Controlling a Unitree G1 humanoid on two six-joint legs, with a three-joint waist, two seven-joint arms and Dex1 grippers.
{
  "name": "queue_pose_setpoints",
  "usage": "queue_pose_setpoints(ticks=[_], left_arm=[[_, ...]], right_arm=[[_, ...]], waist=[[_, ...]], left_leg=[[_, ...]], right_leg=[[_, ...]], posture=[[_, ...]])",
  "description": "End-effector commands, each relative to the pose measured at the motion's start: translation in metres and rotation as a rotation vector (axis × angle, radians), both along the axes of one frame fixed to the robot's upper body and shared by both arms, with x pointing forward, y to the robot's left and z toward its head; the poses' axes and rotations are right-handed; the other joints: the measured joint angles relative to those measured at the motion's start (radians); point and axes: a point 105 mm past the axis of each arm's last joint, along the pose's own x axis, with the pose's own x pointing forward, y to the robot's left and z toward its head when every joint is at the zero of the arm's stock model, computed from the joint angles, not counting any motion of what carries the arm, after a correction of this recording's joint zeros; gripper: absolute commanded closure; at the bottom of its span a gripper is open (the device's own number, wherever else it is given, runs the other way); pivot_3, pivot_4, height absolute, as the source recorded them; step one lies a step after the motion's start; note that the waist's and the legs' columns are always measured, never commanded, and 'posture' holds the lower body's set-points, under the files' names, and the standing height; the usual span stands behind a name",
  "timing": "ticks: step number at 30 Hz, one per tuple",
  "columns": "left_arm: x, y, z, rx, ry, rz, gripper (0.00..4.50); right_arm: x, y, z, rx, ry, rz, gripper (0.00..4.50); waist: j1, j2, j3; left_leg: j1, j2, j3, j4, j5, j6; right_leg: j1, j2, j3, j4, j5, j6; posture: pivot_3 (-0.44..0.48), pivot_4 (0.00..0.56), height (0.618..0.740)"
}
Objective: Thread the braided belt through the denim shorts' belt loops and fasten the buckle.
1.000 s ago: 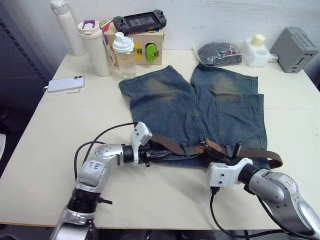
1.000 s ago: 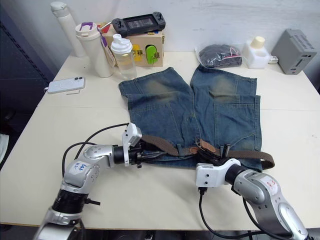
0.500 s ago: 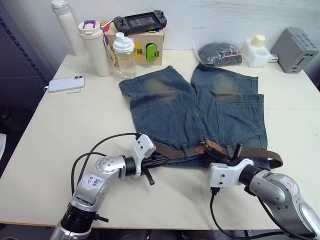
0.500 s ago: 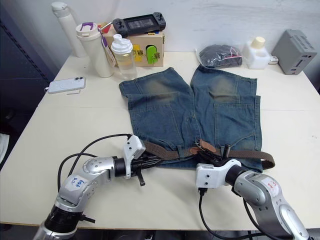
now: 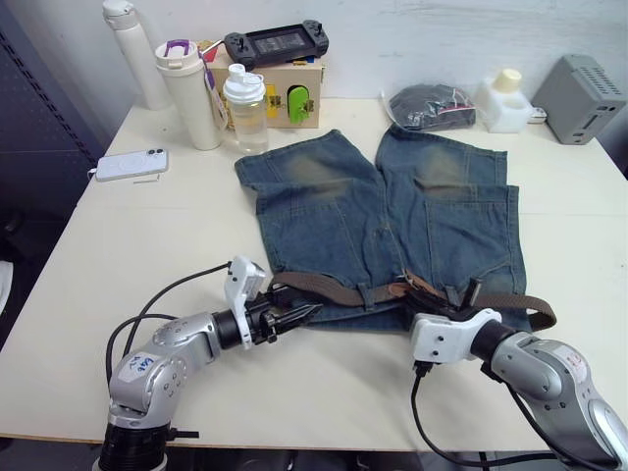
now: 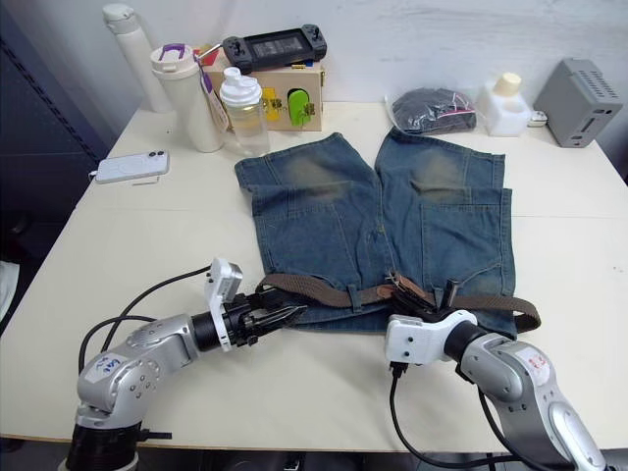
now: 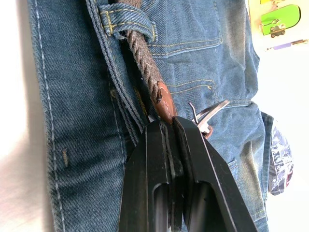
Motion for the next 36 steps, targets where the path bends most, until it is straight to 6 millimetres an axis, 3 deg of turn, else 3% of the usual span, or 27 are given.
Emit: queue_pose_setpoints(ticks=[1, 3, 8, 12, 13, 19, 23, 31, 36], left_arm=[[-0.005, -0.007, 0.004, 0.0, -0.029, -0.028, 0.15], [-0.008, -0.01, 0.0, 0.028, -0.034, -0.04, 0.32], [-0.01, -0.01, -0.021, 0.16, -0.063, -0.047, 2.28], [-0.01, -0.012, -0.028, 0.21, -0.099, -0.072, 4.17], [-0.01, -0.012, -0.028, 0.217, -0.109, -0.077, 4.38], [-0.011, -0.01, -0.04, 0.348, -0.152, -0.134, 4.38], [-0.012, -0.009, -0.047, 0.438, -0.189, -0.187, 4.38], [-0.009, -0.01, -0.049, 0.483, -0.239, -0.215, 4.38], [-0.009, -0.014, -0.05, 0.471, -0.241, -0.231, 4.38]], right_arm=[[0.001, 0.0, 0.01, 0.013, -0.045, -0.004, 4.5], [0.0, -0.001, 0.011, 0.012, -0.046, -0.007, 4.5], [-0.003, -0.005, 0.014, 0.011, -0.047, -0.015, 4.5], [-0.006, -0.007, 0.016, 0.013, -0.045, -0.025, 4.5], [-0.006, -0.007, 0.016, 0.014, -0.046, -0.029, 4.5], [-0.006, -0.009, 0.019, 0.024, -0.054, -0.042, 4.5], [-0.013, -0.01, 0.037, 0.078, -0.069, -0.031, 4.5], [-0.031, -0.036, 0.072, 0.09, -0.147, -0.114, 4.5], [-0.025, -0.052, 0.08, 0.069, -0.194, -0.184, 4.5]], waist=[[-0.001, 0.0, 0.0], [-0.001, 0.0, 0.0], [0.001, 0.0, 0.0], [0.001, 0.0, 0.0], [0.001, 0.0, 0.0], [0.001, 0.0, 0.0], [0.001, 0.002, -0.001], [0.004, 0.003, -0.002], [0.003, 0.005, -0.003]], left_leg=[[0.0, 0.0, 0.0, 0.0, 0.0, 0.0], [0.0, 0.0, 0.0, 0.0, 0.0, 0.0], [0.0, 0.0, 0.0, 0.0, 0.0, 0.0], [0.0, 0.0, 0.0, 0.0, 0.0, 0.0], [0.0, 0.0, 0.0, 0.0, 0.0, 0.0], [0.0, 0.0, 0.0, -0.001, 0.0, 0.0], [0.0, 0.0, 0.0, -0.001, 0.0, 0.0], [0.001, 0.0, 0.0, -0.001, 0.0, 0.0], [0.004, 0.0, 0.001, -0.002, 0.0, 0.0]], right_leg=[[0.0, 0.0, 0.0, 0.0, 0.0, 0.0], [0.0, 0.0, 0.0, 0.0, 0.0, 0.0], [0.0, 0.0, 0.0, 0.0, 0.0, 0.0], [0.0, 0.0, 0.0, -0.001, 0.0, 0.0], [0.0, 0.0, 0.0, -0.001, 0.0, 0.0], [0.0, 0.0, 0.0, -0.001, 0.0, 0.0], [0.0, 0.0, 0.0, -0.001, 0.0, 0.0], [0.001, -0.001, 0.0, -0.001, 0.0, 0.0], [0.002, 0.0, 0.0, -0.001, 0.0, 0.0]], posture=[[0.0, 0.15, 0.69], [0.0, 0.15, 0.69], [0.0, 0.15, 0.69], [0.0, 0.15, 0.69], [0.0, 0.15, 0.69], [0.0, 0.15, 0.69], [0.0, 0.15, 0.69], [0.0, 0.15, 0.69], [0.0, 0.15, 0.69]])
